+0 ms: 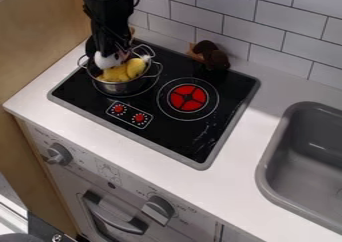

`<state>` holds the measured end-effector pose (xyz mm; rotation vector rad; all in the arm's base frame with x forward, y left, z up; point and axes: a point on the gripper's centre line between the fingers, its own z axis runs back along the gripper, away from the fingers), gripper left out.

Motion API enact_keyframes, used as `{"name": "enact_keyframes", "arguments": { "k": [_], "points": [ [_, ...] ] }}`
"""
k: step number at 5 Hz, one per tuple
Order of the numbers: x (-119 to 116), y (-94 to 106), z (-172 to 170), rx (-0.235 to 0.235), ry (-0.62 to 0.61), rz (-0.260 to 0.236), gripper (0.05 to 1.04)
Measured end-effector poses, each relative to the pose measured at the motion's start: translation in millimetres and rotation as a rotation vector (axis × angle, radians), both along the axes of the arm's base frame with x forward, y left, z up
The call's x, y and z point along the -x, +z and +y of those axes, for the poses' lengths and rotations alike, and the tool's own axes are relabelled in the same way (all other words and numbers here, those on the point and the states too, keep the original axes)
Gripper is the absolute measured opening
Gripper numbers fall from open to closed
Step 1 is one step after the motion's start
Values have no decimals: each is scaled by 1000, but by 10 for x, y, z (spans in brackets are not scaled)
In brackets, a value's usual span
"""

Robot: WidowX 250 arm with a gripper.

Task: Put the panda doll into the silver pot on the left burner

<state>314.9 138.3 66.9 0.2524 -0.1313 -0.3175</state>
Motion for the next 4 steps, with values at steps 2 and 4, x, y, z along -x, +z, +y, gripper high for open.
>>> {"name": "enact_keyframes", "arguments": {
  "k": [2, 4],
  "points": [
    [-4, -41, -27, -7, 3, -8, 229],
    [27, -48, -111, -10, 19, 28, 788]
  ]
}}
